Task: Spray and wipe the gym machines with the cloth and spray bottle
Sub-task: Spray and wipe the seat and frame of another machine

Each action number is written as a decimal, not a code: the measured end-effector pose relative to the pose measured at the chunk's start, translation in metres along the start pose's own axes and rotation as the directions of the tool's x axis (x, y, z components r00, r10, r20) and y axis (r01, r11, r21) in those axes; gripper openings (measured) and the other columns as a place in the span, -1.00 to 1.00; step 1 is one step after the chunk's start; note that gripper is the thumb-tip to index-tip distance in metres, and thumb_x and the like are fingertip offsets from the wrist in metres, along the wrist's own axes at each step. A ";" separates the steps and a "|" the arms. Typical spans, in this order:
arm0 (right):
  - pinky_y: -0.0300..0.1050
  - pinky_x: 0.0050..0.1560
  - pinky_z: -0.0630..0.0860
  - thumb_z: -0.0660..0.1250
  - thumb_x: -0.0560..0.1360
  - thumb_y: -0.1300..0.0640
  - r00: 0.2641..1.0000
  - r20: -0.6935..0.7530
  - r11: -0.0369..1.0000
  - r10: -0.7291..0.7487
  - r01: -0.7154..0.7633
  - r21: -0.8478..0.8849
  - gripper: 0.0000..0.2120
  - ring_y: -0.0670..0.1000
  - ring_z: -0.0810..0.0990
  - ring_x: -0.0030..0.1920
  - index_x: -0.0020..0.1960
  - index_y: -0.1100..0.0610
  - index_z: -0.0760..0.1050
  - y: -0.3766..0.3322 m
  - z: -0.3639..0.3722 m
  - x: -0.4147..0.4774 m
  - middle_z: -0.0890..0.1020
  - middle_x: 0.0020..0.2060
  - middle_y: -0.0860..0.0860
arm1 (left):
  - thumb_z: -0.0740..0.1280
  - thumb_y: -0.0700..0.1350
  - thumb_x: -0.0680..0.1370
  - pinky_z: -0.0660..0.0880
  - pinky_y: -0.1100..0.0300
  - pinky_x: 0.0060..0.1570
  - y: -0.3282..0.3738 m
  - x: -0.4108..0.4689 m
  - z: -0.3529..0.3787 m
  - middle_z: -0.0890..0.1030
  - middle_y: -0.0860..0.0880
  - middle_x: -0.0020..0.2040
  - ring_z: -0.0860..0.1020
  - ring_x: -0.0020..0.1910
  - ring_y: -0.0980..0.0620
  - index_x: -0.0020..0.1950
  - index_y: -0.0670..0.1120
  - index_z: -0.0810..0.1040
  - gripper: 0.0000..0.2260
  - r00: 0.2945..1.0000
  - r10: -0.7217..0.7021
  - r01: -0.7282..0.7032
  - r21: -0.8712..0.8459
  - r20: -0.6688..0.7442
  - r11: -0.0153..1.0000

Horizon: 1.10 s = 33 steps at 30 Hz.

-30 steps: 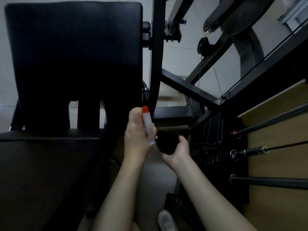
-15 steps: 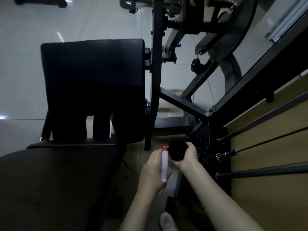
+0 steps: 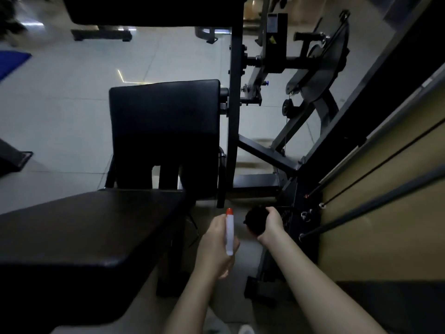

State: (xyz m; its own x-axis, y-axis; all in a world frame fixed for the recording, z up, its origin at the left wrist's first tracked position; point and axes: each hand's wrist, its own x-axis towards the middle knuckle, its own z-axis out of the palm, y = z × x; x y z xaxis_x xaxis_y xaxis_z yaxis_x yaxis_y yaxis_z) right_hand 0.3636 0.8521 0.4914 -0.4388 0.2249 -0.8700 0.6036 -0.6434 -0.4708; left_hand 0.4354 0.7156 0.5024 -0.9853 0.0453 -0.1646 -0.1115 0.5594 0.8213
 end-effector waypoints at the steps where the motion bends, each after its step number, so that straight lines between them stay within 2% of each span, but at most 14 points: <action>1: 0.12 0.20 0.49 0.18 0.56 0.04 1.000 -0.001 1.000 0.003 -0.003 -0.019 -0.68 0.22 0.56 0.07 0.17 0.23 0.48 0.003 -0.006 -0.003 0.58 -0.03 0.19 | 0.29 -0.06 0.43 0.54 -0.07 -0.09 0.002 -0.009 0.000 0.53 0.08 0.00 0.56 -0.09 0.08 0.14 0.03 0.43 -0.72 1.000 -0.010 0.010 0.001 -0.003 1.000; 5: 0.15 0.18 0.50 0.22 0.52 0.03 1.000 0.003 0.994 0.019 -0.018 -0.109 -0.67 0.23 0.58 0.07 0.15 0.24 0.50 0.014 -0.029 -0.025 0.59 0.07 0.20 | 0.32 -0.05 0.45 0.53 -0.04 -0.01 0.008 -0.049 0.000 0.52 0.09 0.06 0.54 -0.02 0.10 0.16 0.00 0.45 -0.71 0.998 -0.056 0.056 0.013 -0.024 0.998; 9: 0.12 0.13 0.53 0.22 0.51 0.03 0.998 0.056 0.977 0.034 -0.021 -0.211 -0.62 0.20 0.60 0.00 0.22 0.23 0.51 0.022 -0.043 -0.042 0.61 0.02 0.17 | 0.30 0.03 0.41 0.52 0.01 0.01 0.010 -0.087 -0.001 0.54 0.05 0.06 0.54 0.02 0.08 0.21 0.00 0.45 -0.62 0.990 -0.104 0.104 -0.006 -0.093 0.995; 13: 0.02 -0.20 0.53 0.15 0.57 0.08 0.992 0.111 0.943 0.066 -0.026 -0.332 -0.68 0.14 0.57 -0.20 0.15 0.27 0.50 0.023 -0.050 -0.071 0.60 -0.13 0.16 | 0.32 0.04 0.43 0.52 0.13 -0.04 0.013 -0.119 -0.004 0.54 0.05 0.05 0.55 0.02 0.10 0.23 -0.01 0.45 -0.61 0.986 -0.117 0.119 0.006 -0.118 0.993; 15: -0.01 -0.27 0.53 0.17 0.55 0.09 0.988 0.140 0.919 0.064 -0.004 -0.395 -0.67 0.15 0.57 -0.21 0.18 0.28 0.49 0.024 -0.053 -0.084 0.60 -0.11 0.16 | 0.36 -0.02 0.46 0.46 0.24 -0.09 0.017 -0.134 -0.008 0.53 0.06 0.04 0.53 0.02 0.10 0.24 -0.03 0.45 -0.63 0.983 -0.127 0.130 0.016 -0.131 0.991; 17: -0.01 -0.24 0.54 0.20 0.54 0.11 0.985 0.169 0.893 0.046 0.035 -0.449 -0.69 0.16 0.58 -0.20 0.18 0.25 0.49 0.024 -0.054 -0.097 0.61 -0.10 0.17 | 0.39 -0.10 0.48 0.40 0.32 -0.14 0.020 -0.146 -0.012 0.50 0.07 0.00 0.52 -0.01 0.09 0.21 -0.05 0.45 -0.68 0.977 -0.145 0.152 0.030 -0.158 0.988; 20: 0.00 -0.22 0.55 0.21 0.53 0.11 0.980 0.200 0.859 0.016 0.089 -0.504 -0.70 0.19 0.59 -0.14 0.19 0.24 0.47 0.028 -0.055 -0.117 0.60 0.01 0.20 | 0.41 -0.14 0.47 0.40 0.25 -0.13 0.021 -0.161 -0.019 0.50 0.02 -0.02 0.53 -0.03 0.03 0.19 -0.09 0.45 -0.68 0.972 -0.153 0.161 0.031 -0.179 0.986; 24: 0.04 -0.08 0.54 0.24 0.53 0.10 0.975 0.224 0.818 0.009 0.122 -0.562 -0.65 0.22 0.57 0.02 0.25 0.24 0.44 0.038 -0.060 -0.131 0.56 0.11 0.22 | 0.41 -0.14 0.48 0.39 0.22 -0.15 0.016 -0.170 -0.028 0.51 -0.04 -0.01 0.54 -0.03 -0.03 0.18 -0.12 0.45 -0.69 0.964 -0.203 0.214 0.043 -0.174 0.976; 27: 0.05 -0.04 0.51 0.21 0.54 0.13 0.972 0.234 0.782 -0.001 0.147 -0.605 -0.72 0.20 0.54 0.00 0.19 0.25 0.40 0.049 -0.064 -0.142 0.54 0.09 0.22 | 0.40 -0.09 0.50 0.49 0.10 0.05 0.015 -0.183 -0.037 0.51 -0.08 0.15 0.54 0.14 -0.11 0.30 -0.12 0.41 -0.59 0.954 -0.241 0.253 0.048 -0.177 0.966; 29: 0.07 0.01 0.50 0.19 0.55 0.16 0.969 0.245 0.759 -0.003 0.161 -0.630 -0.79 0.19 0.52 -0.01 0.15 0.22 0.36 0.059 -0.065 -0.151 0.52 0.05 0.22 | 0.35 -0.03 0.56 0.42 0.16 0.14 0.015 -0.197 -0.044 0.45 -0.06 0.22 0.47 0.27 -0.13 0.42 -0.14 0.32 -0.52 0.921 -0.366 0.370 0.003 -0.136 0.929; 31: 0.07 0.03 0.49 0.18 0.56 0.16 0.965 0.262 0.726 -0.004 0.182 -0.663 -0.82 0.20 0.52 0.00 0.14 0.20 0.32 0.074 -0.064 -0.159 0.50 -0.01 0.20 | 0.29 0.05 0.59 0.37 0.20 0.06 0.009 -0.213 -0.054 0.48 -0.14 0.24 0.48 0.26 -0.13 0.46 -0.13 0.26 -0.48 0.896 -0.430 0.437 0.047 -0.111 0.898; 33: 0.05 0.00 0.49 0.19 0.57 0.16 0.957 0.290 0.676 -0.006 0.217 -0.704 -0.80 0.20 0.53 0.01 0.14 0.23 0.34 0.086 -0.063 -0.168 0.51 -0.07 0.19 | 0.30 0.06 0.57 0.43 0.15 -0.05 0.000 -0.225 -0.065 0.56 -0.18 0.15 0.56 0.09 -0.13 0.41 -0.14 0.33 -0.52 0.919 -0.375 0.387 0.101 -0.121 0.917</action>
State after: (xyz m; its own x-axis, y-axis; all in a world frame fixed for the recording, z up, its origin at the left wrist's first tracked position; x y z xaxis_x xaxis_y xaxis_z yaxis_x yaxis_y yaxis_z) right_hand 0.5313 0.8054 0.5877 -0.6164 0.0068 -0.7874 0.7814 0.1294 -0.6105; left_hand 0.6483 0.6517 0.5751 -0.8796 -0.2679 -0.3932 -0.4703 0.6141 0.6338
